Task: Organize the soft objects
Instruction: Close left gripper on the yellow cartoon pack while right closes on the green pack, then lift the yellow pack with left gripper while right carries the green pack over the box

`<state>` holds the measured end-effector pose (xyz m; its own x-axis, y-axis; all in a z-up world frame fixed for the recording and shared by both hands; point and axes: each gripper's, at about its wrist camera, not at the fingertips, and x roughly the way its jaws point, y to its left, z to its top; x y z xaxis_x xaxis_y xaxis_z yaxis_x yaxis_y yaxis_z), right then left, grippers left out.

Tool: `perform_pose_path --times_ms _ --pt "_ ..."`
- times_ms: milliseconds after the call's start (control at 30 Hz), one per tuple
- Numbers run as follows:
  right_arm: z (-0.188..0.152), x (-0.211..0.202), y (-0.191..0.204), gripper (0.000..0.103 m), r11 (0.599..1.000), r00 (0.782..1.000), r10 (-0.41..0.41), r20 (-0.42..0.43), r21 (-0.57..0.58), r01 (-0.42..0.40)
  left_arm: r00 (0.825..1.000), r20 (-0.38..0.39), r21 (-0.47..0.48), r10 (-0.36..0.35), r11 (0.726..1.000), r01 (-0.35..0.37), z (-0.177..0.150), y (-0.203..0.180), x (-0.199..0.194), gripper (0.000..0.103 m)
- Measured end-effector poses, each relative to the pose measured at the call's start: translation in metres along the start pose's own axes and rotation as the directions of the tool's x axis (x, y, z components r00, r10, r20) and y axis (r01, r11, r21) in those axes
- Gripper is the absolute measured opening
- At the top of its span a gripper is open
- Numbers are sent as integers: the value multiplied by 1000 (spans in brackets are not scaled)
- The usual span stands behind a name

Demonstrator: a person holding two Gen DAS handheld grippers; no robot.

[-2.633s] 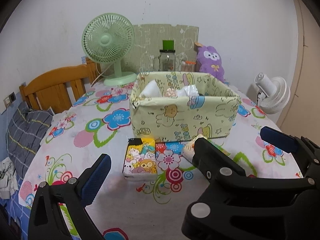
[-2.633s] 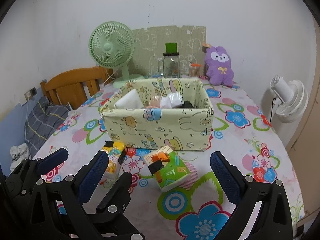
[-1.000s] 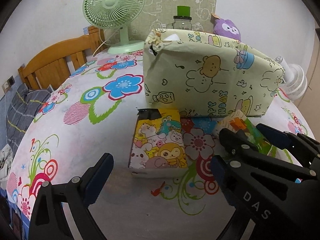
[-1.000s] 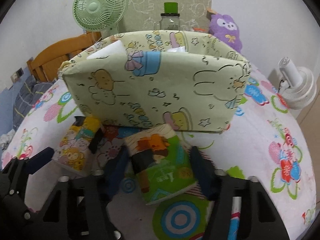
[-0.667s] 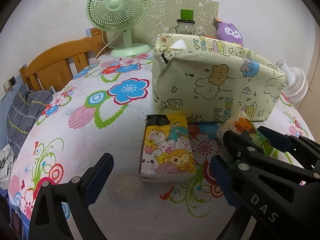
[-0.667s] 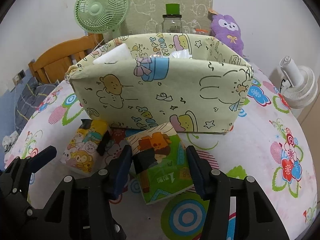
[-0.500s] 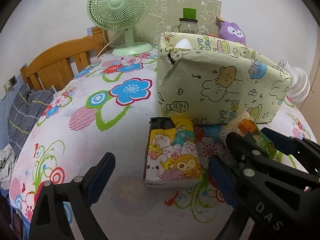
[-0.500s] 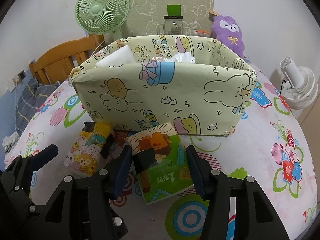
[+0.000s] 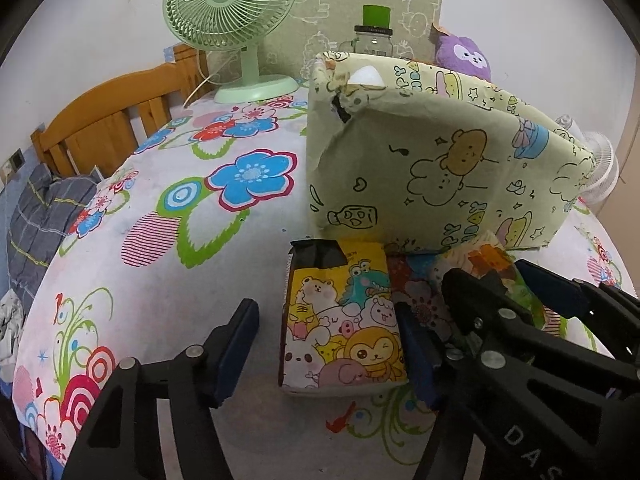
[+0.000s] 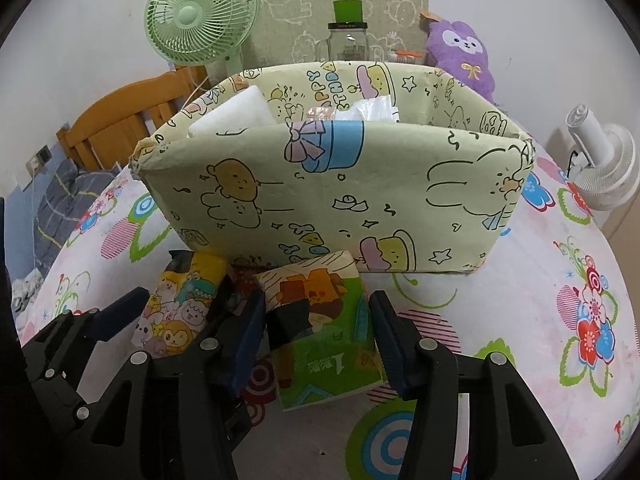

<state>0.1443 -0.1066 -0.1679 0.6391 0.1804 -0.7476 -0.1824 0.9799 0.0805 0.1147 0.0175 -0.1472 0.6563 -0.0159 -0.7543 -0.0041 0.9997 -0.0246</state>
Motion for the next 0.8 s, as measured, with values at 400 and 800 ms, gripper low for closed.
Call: perform_pose_path --times_ms 400,800 --pt "-5 -6 2 55 1000 1000 -8 3 -11 8 999 5 -4 -32 999 32 -7 -6 -10 50" --pt "-12 -29 -5 55 1000 999 -12 38 1 12 998 47 18 -44 999 44 -10 -18 -33 50"
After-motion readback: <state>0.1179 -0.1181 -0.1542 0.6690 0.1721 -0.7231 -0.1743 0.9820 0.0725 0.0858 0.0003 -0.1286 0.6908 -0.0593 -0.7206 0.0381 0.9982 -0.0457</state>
